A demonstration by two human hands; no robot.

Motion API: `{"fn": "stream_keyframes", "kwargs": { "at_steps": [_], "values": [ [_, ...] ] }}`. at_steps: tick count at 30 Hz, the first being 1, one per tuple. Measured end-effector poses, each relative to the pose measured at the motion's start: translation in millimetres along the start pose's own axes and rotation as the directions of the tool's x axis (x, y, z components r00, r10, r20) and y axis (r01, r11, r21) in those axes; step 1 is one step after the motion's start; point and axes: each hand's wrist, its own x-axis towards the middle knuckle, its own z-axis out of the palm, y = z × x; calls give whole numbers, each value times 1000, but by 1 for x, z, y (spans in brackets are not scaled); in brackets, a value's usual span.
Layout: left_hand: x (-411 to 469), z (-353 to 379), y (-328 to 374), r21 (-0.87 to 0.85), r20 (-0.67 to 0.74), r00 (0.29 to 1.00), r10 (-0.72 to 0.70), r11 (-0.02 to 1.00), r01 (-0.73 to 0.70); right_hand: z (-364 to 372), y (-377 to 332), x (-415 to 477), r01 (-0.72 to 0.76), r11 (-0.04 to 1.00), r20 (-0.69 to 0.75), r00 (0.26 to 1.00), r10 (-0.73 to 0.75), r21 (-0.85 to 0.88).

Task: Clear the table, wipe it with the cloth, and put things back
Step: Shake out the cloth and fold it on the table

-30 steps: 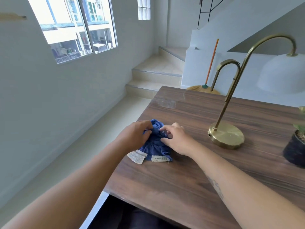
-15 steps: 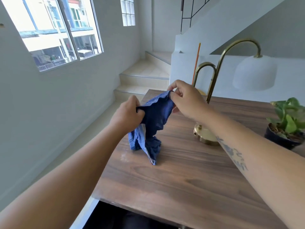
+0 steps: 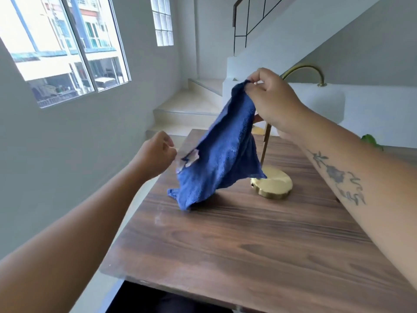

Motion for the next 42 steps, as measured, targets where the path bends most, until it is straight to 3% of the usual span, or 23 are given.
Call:
{"fn": "stream_keyframes", "kwargs": {
  "at_steps": [2,4,7,10,12,14,16,19,22,25,27,30,33,35,38,42],
  "values": [
    [-9,9,0,-172,140,990,-9,985,33,-8,-5,-1,-20,999,21,1000,19,48],
    [-18,24,5,-91,280,959,33,996,-8,-12,-7,-2,-35,997,58,998,31,74],
    [-18,50,18,-22,247,955,162,987,-162,-15,-12,-4,-57,990,158,987,37,126],
    [-12,58,53,-256,290,938,189,960,-115,-18,-21,-1,-33,989,232,973,-2,146],
    [-11,56,79,-359,352,908,228,929,-94,-22,-30,5,23,994,210,977,-45,106],
    [-10,51,88,-416,328,912,247,904,-96,-27,-37,11,93,995,153,984,-96,32],
    [-6,43,71,-365,224,954,202,924,-110,-34,-38,17,144,988,91,986,-139,-54],
    [-2,24,35,-150,85,989,122,983,-108,-45,-31,23,145,983,16,990,-144,-112],
    [3,-3,23,-161,-27,997,66,985,-69,-49,-19,27,98,983,-56,993,-108,-153],
    [20,-32,23,-112,-151,987,62,991,-80,-51,-6,26,73,970,-35,996,-83,-232],
    [28,-50,23,-6,-209,967,144,989,-148,-56,1,20,45,973,72,997,-29,-227],
    [30,-74,24,153,-58,967,249,959,-238,-63,15,9,-13,949,226,970,88,-315],
    [30,-94,24,257,176,966,189,939,-231,-64,27,3,-109,968,194,969,155,-226],
    [31,-105,22,274,242,963,121,943,-187,-63,34,4,-156,972,143,973,182,-176],
    [35,-114,25,158,224,970,97,978,-134,-57,40,5,-133,975,76,986,149,-176],
    [44,-121,31,-196,131,986,102,978,-75,-57,36,5,-94,992,68,993,100,-85]
  ]
}}
